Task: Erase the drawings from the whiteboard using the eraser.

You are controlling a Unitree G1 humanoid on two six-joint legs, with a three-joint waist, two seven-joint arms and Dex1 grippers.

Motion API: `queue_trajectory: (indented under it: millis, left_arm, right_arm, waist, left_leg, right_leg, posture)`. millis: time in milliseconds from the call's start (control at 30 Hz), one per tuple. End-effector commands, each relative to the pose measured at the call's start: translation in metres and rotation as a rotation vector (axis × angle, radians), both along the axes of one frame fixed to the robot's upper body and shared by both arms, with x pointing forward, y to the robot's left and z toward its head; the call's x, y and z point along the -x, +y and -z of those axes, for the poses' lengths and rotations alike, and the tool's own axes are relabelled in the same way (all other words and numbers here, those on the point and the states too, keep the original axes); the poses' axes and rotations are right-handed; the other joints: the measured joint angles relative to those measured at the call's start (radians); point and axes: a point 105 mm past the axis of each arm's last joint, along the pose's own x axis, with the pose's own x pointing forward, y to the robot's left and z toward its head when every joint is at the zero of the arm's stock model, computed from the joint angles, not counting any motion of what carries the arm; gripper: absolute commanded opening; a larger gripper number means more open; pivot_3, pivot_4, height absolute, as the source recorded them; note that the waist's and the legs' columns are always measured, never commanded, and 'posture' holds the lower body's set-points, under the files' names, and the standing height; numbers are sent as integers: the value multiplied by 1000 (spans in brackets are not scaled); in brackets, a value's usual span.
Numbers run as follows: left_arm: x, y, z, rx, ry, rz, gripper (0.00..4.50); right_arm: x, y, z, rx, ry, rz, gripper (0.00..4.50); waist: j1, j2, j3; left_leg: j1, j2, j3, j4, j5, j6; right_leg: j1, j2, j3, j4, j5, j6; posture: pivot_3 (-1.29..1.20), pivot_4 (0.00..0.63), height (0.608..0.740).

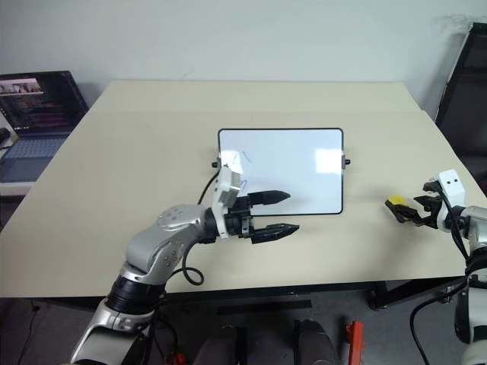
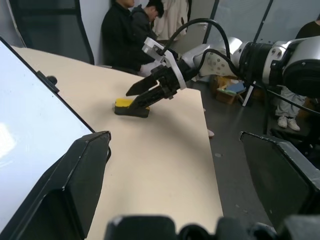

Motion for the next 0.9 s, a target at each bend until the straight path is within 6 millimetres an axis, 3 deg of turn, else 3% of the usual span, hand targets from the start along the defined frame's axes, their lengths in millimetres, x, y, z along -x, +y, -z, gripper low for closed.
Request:
queue_trajectory:
  millis: [33, 567, 900]
  left_arm:
    - [4, 2, -11, 18, -48, -3, 4500]
    - [6, 2, -10, 8, -45, -8, 4500]
    - [7, 3, -9, 4, -42, -13, 4500]
  right_arm:
    - [-4, -5, -13, 20, -46, 13, 4472]
    - [-3, 0, 0, 33, -15, -10, 4300]
    - [0, 0, -3, -58, -106, 40, 4300]
  waist:
    - [0, 0, 0]
    - [-1, 0, 0]
    - [0, 0, 0]
  left_leg:
    - [0, 0, 0, 0, 0, 0]
    - [0, 0, 0, 0, 0, 0]
    - [1, 0, 0, 1, 0, 0]
  right_leg:
    - [0, 0, 0, 0, 0, 0]
    - [0, 0, 0, 1, 0, 0]
    - [1, 0, 0, 1, 0, 0]
  posture:
    - [0, 150, 740]
    - [0, 150, 740]
    - [0, 150, 740]
